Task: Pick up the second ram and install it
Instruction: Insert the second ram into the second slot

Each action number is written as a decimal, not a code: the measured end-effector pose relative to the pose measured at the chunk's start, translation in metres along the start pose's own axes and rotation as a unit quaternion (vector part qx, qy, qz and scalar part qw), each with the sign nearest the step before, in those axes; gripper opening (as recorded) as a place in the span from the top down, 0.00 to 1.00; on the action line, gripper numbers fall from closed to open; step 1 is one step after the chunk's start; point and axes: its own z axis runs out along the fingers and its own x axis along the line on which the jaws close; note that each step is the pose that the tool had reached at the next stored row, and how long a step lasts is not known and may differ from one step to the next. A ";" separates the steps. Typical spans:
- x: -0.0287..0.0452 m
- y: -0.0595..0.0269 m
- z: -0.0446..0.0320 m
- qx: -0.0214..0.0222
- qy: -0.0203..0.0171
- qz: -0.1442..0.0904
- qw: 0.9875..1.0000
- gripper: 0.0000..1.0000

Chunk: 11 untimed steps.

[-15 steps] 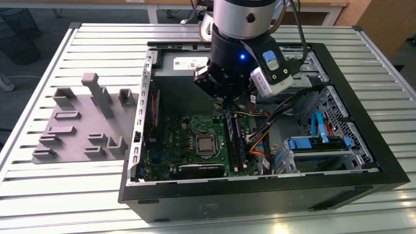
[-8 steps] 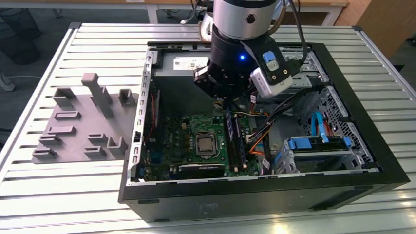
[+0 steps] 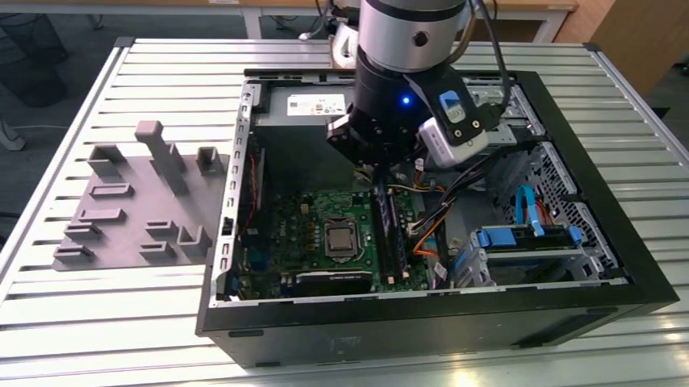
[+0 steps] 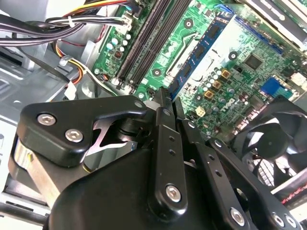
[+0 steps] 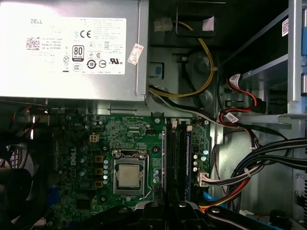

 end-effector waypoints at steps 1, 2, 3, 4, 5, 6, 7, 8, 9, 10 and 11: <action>-0.0009 0.0000 0.0015 0.000 0.000 0.000 1.000 0.86; -0.0016 -0.0001 0.0031 0.000 0.000 0.000 1.000 0.86; -0.0023 -0.0001 0.0051 0.000 0.000 0.000 1.000 0.86; -0.0027 -0.0002 0.0069 0.000 0.000 0.000 1.000 0.86; -0.0031 -0.0002 0.0087 0.000 0.000 0.000 1.000 0.86; -0.0033 -0.0003 0.0105 0.000 0.000 0.000 1.000 0.86; -0.0035 -0.0003 0.0121 0.000 0.000 0.000 1.000 0.86; -0.0037 -0.0004 0.0134 0.000 0.000 0.000 1.000 0.86; -0.0038 -0.0004 0.0147 0.000 0.000 0.000 1.000 0.86; -0.0040 -0.0005 0.0161 0.000 0.000 0.000 1.000 0.86; -0.0041 -0.0005 0.0174 0.000 0.000 0.000 1.000 0.86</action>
